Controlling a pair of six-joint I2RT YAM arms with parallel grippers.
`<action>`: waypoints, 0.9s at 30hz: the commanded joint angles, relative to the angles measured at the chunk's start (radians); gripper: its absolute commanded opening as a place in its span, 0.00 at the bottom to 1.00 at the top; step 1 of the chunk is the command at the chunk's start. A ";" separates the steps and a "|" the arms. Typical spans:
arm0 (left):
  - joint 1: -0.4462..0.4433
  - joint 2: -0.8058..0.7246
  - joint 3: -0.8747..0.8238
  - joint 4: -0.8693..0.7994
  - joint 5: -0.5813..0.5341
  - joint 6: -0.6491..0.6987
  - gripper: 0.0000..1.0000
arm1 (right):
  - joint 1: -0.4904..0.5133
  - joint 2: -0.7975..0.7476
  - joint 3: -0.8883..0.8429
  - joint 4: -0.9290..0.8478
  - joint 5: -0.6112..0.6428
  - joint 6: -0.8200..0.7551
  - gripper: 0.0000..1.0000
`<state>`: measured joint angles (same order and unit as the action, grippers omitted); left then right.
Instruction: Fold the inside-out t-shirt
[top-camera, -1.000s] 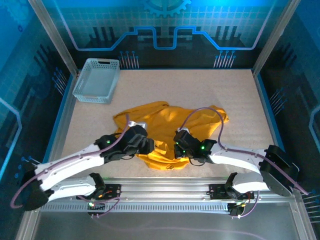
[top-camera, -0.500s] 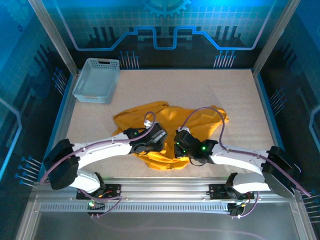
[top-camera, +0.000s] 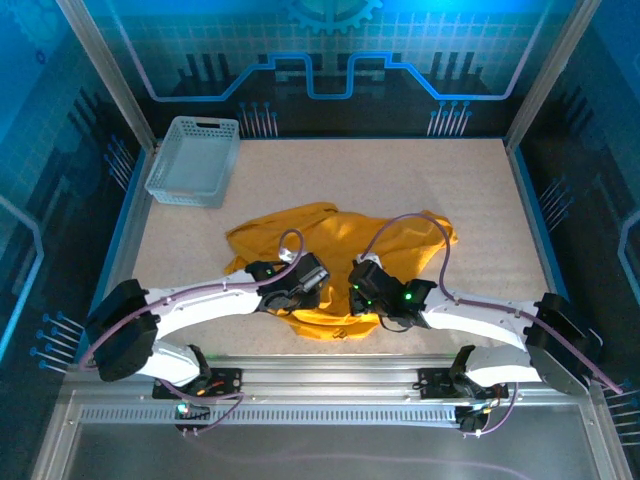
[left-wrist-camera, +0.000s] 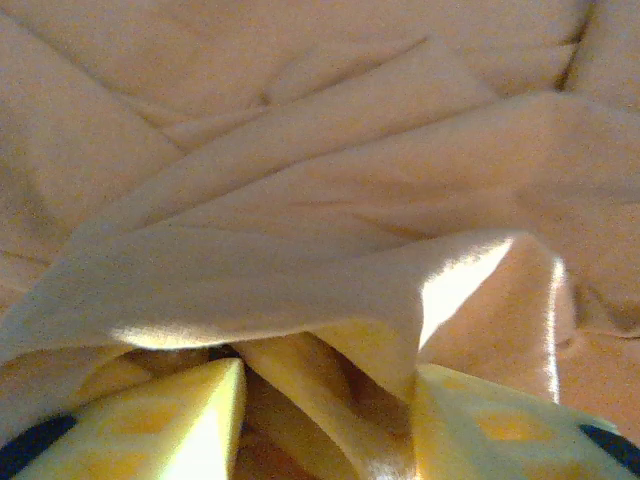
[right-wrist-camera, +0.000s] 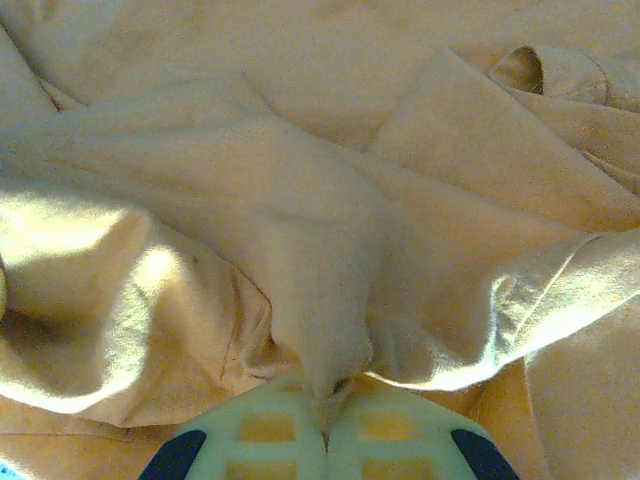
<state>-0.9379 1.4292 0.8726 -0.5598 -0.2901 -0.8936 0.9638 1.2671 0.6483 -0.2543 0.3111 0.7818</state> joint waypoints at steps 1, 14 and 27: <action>0.000 0.017 -0.020 0.042 0.035 -0.017 0.42 | 0.009 0.005 0.032 -0.019 0.026 -0.006 0.00; -0.079 -0.040 0.295 -0.020 -0.186 0.264 0.00 | -0.074 -0.146 0.119 -0.252 0.136 -0.014 0.00; -0.026 -0.303 0.282 -0.093 -0.487 0.268 0.00 | -0.104 -0.305 0.333 -0.454 0.324 -0.139 0.00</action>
<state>-1.0935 1.1713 1.2282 -0.5087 -0.7326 -0.5030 0.8845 1.0039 0.9543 -0.6132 0.5339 0.6884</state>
